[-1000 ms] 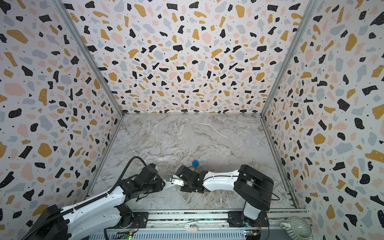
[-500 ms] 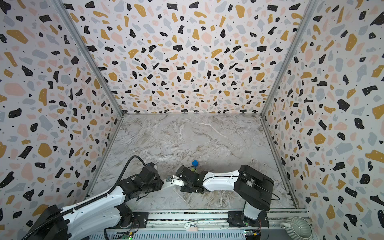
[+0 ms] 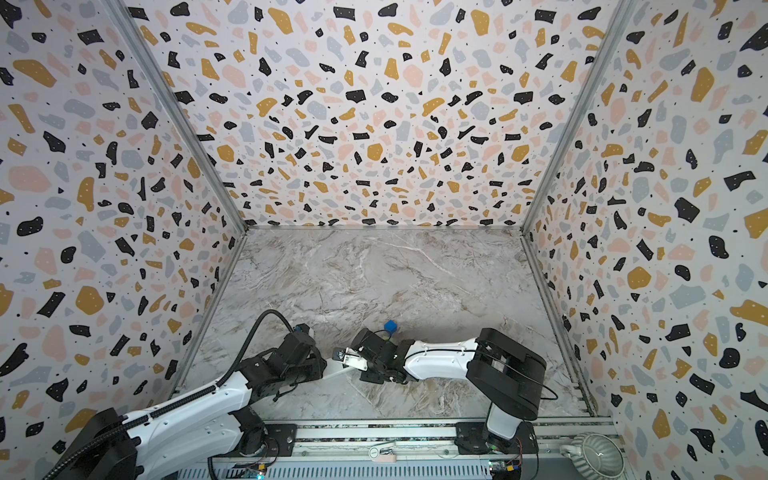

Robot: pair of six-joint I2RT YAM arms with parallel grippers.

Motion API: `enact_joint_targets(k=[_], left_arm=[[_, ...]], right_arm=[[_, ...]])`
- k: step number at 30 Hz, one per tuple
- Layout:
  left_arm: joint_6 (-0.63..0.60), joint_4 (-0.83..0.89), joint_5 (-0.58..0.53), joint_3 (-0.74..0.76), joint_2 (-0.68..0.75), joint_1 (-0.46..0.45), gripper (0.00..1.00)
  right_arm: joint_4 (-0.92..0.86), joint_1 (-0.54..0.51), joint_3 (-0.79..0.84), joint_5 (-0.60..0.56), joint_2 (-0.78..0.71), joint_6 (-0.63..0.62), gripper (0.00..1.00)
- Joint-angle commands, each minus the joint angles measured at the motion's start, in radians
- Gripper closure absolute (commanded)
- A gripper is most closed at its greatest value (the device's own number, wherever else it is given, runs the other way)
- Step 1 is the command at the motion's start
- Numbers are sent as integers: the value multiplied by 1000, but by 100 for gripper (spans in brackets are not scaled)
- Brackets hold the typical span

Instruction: Load the batteries into the remote control

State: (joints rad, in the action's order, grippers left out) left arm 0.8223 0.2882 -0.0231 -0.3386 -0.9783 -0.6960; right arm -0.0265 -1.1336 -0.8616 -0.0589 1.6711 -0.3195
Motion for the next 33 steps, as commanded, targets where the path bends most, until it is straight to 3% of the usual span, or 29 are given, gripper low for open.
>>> enact_joint_targets(k=[1, 33], left_arm=[[-29, -26, 43, 33, -31, -7, 74], [-52, -22, 39, 46, -16, -7, 74]], right_arm=[[-18, 23, -38, -17, 49, 17, 88], [-221, 69, -205, 81, 210, 66, 92]])
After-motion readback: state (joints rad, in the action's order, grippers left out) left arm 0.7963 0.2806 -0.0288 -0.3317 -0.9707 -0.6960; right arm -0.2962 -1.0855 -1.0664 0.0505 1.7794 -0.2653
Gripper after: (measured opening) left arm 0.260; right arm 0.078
